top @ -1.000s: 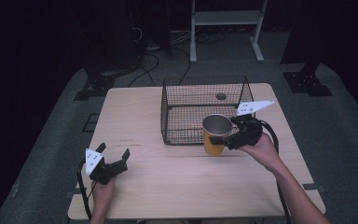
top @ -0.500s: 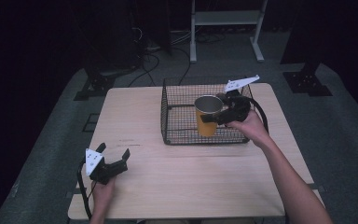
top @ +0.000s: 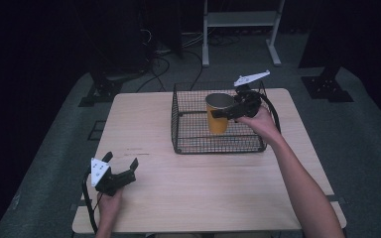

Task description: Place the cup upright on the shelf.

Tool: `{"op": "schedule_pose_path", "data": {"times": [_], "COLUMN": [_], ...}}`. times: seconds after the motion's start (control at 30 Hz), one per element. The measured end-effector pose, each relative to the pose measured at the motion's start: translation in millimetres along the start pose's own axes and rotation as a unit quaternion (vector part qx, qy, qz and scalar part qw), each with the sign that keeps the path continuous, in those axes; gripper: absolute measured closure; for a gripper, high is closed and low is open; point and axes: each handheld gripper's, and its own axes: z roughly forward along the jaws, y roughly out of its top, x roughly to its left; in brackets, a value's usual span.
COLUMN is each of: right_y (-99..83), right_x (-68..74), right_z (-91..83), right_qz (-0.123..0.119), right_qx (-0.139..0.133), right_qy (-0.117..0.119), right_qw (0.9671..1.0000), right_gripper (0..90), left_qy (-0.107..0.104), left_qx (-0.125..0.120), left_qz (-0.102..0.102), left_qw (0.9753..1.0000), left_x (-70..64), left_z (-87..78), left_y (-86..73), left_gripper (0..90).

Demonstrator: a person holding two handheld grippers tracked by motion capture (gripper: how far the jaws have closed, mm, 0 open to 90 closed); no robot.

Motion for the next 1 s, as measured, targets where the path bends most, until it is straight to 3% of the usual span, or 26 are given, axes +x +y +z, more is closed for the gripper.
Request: {"op": "schedule_pose_path", "data": {"times": [0.53, 1.0], "right_y": [-1.4, -6.3], "right_x": [-30.2, -41.8], "right_z": [25.0, 56.2], "right_qz": [0.025, 0.027], "right_qx": [0.021, 0.05], "right_qy": [-0.008, -0.016], "right_qw": [0.9994, 0.9982], "right_gripper": [13.1, 13.1], "left_qy": [-0.001, -0.002], "left_qx": [-0.001, -0.002], "left_qz": [0.0, 0.0], "left_qw": [1.0, 1.0], "left_x": [0.1, 0.1], "left_z": [-0.1, -0.3], "left_y": [-0.1, -0.2], "left_gripper": [0.8, 0.8]}}
